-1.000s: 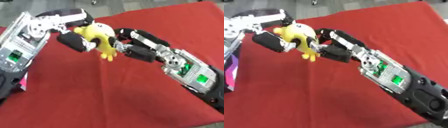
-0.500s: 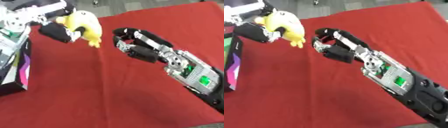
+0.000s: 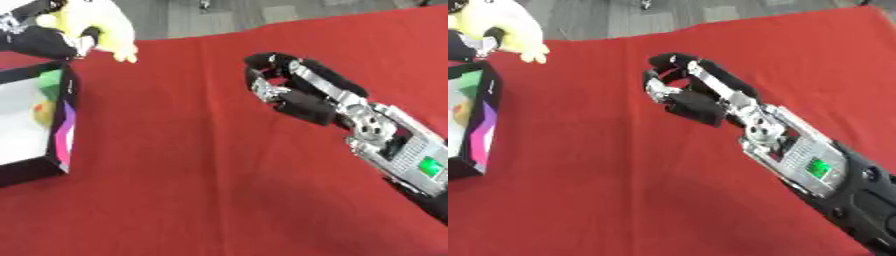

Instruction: Pick up the objects with one hand, pass them to the other hand, and then place them into the box on the other side of the table.

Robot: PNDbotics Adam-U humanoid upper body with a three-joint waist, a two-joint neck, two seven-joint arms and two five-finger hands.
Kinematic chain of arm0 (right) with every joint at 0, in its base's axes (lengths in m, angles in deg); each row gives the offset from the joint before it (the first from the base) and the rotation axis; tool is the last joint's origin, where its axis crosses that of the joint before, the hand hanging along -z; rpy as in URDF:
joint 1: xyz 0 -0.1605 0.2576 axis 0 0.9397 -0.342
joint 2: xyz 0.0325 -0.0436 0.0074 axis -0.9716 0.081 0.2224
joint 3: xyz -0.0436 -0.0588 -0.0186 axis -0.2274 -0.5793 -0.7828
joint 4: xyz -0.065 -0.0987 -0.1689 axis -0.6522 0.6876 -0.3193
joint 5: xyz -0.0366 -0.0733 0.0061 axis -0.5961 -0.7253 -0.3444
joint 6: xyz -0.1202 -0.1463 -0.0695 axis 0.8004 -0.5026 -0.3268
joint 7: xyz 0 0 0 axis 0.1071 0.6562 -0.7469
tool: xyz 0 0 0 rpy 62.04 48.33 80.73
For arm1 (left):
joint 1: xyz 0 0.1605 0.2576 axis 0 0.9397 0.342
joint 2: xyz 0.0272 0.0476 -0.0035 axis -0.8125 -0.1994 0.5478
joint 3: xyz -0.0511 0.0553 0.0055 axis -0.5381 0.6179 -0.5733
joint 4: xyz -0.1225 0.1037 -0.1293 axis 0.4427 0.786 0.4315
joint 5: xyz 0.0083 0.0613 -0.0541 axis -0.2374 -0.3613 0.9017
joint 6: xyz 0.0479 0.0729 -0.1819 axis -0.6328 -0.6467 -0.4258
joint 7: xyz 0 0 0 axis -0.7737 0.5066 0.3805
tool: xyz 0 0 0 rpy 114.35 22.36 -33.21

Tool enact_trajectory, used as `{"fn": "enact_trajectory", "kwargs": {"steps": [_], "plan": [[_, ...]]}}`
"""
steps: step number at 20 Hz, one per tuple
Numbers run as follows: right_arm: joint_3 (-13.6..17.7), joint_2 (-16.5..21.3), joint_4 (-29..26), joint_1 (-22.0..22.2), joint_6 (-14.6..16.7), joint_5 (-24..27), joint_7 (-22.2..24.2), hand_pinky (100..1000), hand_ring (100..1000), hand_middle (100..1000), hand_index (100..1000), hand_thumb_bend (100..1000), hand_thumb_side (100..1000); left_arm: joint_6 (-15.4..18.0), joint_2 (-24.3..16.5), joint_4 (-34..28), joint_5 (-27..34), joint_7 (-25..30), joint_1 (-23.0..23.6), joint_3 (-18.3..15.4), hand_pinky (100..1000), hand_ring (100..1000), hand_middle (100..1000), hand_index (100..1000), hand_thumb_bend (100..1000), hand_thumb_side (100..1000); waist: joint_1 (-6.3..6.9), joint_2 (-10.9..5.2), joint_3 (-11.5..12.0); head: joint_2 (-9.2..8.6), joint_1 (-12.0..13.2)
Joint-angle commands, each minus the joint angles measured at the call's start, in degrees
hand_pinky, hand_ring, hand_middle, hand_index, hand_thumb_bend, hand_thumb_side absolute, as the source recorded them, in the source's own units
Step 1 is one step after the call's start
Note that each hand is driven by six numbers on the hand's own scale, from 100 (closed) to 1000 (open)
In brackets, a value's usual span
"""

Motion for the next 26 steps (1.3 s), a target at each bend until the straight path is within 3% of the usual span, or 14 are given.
{"fn": "enact_trajectory", "kwargs": {"steps": [1, 12, 26], "plan": [[1.34, 1.42, -0.89, -0.34, 0.21, 0.55, -1.01, 638, 837, 812, 895, 100, 788, -0.48, -3.95, 1.1, 0.59, -2.0, 0.43, -2.89, 770, 677, 458, 382, 100, 217, -0.19, -0.74, -0.01, -0.21, 2.88], [2.92, 1.73, -0.89, 0.84, 1.18, 0.59, -2.66, 641, 839, 814, 893, 100, 760, -2.52, -4.23, 12.6, -0.83, -6.52, 3.14, -7.27, 771, 679, 466, 387, 100, 239, -1.15, -0.36, -0.07, -1.01, 9.98], [3.89, 2.08, -0.89, 2.15, 2.08, 0.71, -4.46, 646, 837, 812, 890, 100, 754, -3.16, -4.69, 18.33, -3.04, -10.7, 5.56, -9.57, 771, 685, 478, 394, 100, 235, -1.84, 0.15, -0.14, -1.94, 11.59]]}}
